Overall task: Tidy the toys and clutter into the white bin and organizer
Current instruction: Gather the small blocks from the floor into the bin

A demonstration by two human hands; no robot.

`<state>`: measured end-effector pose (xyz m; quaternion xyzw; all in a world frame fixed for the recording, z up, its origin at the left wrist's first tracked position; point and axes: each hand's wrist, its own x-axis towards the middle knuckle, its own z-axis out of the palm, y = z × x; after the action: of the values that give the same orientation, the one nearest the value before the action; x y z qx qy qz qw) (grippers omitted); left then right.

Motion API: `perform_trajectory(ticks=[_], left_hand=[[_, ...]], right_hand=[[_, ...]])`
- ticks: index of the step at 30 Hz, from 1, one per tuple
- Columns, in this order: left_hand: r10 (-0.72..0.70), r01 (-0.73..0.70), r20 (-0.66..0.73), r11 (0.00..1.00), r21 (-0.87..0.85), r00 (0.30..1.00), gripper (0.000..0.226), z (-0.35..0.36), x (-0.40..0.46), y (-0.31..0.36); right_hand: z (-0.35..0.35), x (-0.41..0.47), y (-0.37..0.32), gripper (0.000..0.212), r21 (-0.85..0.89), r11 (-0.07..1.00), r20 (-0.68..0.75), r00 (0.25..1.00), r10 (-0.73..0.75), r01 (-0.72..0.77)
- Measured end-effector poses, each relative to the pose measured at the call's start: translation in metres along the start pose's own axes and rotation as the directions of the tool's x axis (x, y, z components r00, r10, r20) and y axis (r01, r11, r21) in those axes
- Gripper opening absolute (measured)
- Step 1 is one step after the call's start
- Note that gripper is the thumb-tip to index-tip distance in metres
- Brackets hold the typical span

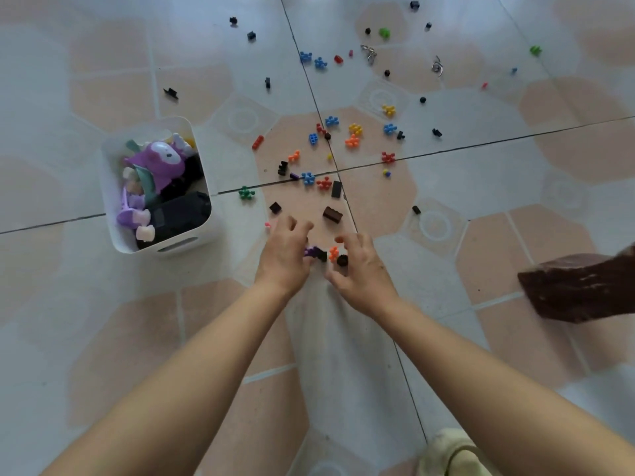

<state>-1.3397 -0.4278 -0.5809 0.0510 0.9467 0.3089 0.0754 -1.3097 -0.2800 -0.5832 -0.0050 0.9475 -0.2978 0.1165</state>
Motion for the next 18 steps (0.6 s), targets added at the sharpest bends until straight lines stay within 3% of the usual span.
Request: perform_trajectory(ticks=[4, 8, 10, 14, 18], left_hand=[[-0.099, 0.108, -0.083, 0.988, 0.111, 0.992, 0.076, -0.015, 0.019, -0.021], [-0.257, 0.258, -0.022, 0.955, 0.143, 0.966, 0.085, -0.018, 0.042, -0.041], [-0.276, 0.273, 0.015, 0.956, 0.103, 0.961, 0.079, -0.018, 0.054, -0.047], [-0.129, 0.131, 0.065, 0.991, -0.035, 0.99, 0.068, -0.016, 0.055, -0.045], [-0.015, 0.015, 0.087, 1.0, 0.006, 0.996, 0.066, -0.014, 0.043, -0.047]], right_hand=[[0.002, 0.023, 0.0, 0.097, -0.251, 0.96, 0.014, 0.992, -0.127, 0.126], [0.003, 0.052, 0.011, 0.121, -0.305, 0.938, 0.096, 0.985, -0.143, 0.165], [0.005, 0.07, 0.015, 0.123, -0.296, 0.937, 0.108, 0.981, -0.159, 0.184], [0.007, 0.1, 0.016, 0.115, -0.289, 0.919, 0.172, 0.959, -0.227, 0.269], [0.011, 0.113, 0.015, 0.097, -0.313, 0.862, 0.205, 0.915, -0.349, 0.399]])
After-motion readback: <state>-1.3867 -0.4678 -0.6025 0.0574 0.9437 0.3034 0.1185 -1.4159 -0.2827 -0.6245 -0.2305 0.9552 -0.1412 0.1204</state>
